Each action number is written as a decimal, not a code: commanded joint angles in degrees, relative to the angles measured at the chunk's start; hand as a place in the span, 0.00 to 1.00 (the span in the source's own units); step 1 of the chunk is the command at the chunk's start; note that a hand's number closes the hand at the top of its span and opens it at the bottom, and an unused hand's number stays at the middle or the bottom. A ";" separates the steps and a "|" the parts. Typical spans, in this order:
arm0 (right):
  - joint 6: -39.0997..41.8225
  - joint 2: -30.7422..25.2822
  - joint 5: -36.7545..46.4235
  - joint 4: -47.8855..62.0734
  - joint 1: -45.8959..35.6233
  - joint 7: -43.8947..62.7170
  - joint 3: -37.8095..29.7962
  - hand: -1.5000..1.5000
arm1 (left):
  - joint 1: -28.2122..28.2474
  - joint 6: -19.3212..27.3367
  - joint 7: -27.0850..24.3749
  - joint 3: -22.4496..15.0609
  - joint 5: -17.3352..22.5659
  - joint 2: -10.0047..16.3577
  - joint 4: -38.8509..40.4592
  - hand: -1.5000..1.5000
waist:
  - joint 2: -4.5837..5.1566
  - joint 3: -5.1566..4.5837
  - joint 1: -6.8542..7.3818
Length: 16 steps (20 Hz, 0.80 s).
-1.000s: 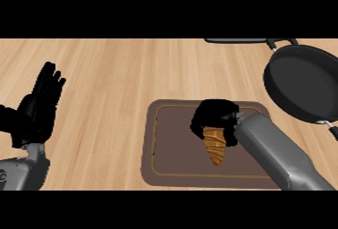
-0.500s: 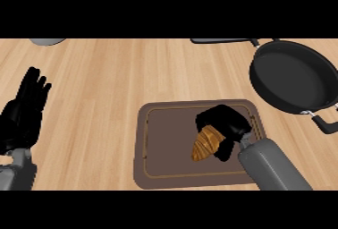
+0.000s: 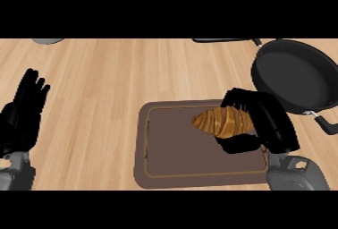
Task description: Pick the croissant from the tray and place it in the pot
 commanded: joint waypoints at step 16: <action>4.77 -10.99 -16.06 -3.27 -7.39 7.56 -30.25 1.00 | -4.97 -3.56 3.23 -0.08 -1.48 -1.05 -0.68 0.50 | 1.60 0.14 5.04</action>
